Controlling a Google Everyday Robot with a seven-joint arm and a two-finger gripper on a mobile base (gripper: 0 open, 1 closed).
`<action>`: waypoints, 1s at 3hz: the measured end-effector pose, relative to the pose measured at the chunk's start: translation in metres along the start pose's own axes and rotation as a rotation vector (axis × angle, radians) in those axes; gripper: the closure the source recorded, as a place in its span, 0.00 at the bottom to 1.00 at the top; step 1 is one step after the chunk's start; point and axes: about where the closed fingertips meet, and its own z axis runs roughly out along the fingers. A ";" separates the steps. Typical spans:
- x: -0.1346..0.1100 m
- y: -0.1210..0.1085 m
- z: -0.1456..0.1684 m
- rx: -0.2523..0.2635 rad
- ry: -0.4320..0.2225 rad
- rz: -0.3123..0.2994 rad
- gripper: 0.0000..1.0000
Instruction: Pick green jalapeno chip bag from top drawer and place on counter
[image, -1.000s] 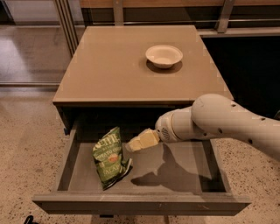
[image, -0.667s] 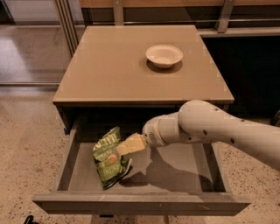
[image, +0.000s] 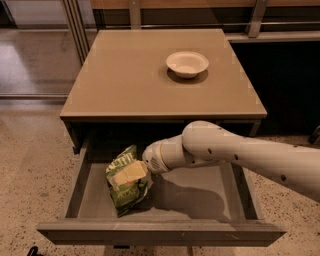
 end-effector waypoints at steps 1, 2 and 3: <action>0.007 -0.004 0.025 0.004 0.022 -0.004 0.00; 0.022 -0.013 0.050 0.031 0.063 0.007 0.00; 0.021 -0.012 0.053 0.030 0.065 0.007 0.19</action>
Offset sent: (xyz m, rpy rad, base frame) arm 0.0158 0.0299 -0.0873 -0.1289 0.0487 -0.0343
